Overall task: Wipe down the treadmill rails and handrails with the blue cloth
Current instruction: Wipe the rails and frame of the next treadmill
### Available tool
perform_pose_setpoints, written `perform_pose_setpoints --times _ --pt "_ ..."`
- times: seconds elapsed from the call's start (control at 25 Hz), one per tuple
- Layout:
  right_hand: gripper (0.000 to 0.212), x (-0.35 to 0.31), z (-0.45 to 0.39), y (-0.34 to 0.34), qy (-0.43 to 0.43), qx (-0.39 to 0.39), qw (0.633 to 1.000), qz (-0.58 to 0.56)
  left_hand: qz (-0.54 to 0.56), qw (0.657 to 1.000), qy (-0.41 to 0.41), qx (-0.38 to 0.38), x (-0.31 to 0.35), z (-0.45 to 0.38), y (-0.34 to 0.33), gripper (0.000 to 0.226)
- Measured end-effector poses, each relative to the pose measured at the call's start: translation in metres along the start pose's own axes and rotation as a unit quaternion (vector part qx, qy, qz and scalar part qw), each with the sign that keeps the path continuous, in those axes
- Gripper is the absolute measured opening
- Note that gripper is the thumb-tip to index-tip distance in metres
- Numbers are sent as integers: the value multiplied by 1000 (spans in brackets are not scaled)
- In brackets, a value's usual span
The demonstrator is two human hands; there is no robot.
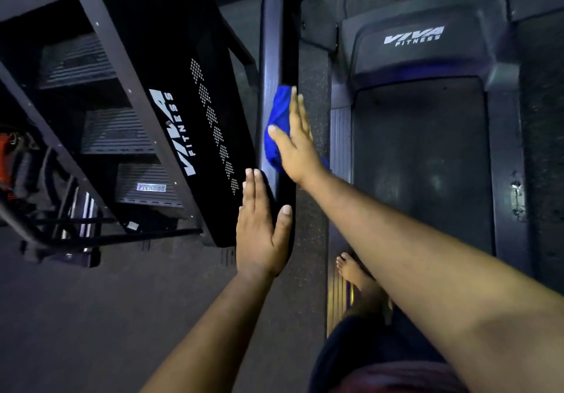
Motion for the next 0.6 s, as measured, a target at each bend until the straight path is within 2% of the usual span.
perform_pose_setpoints --times 0.16,0.28,0.4,0.6 --pt "73 13 74 -14 52 -31 998 10 47 999 22 -14 -1 0 4 92" --pt "76 4 17 -11 22 -7 1000 -5 6 999 8 -43 2 -13 7 91" --pt "74 -20 -58 6 13 10 1000 12 -28 998 -8 -55 14 -62 13 90" --pt "70 -6 -31 -2 27 -11 1000 -13 33 997 -17 -69 33 -137 22 88"
Point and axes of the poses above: each hand's wrist, its own z-axis away from the middle knuckle, its own y-axis out of the back of the hand, x = y × z, the point moved 7 cm from there along -z, towards the middle knuckle, and after that the axes turned 4 degrees about -z, right-handed, at the moved point
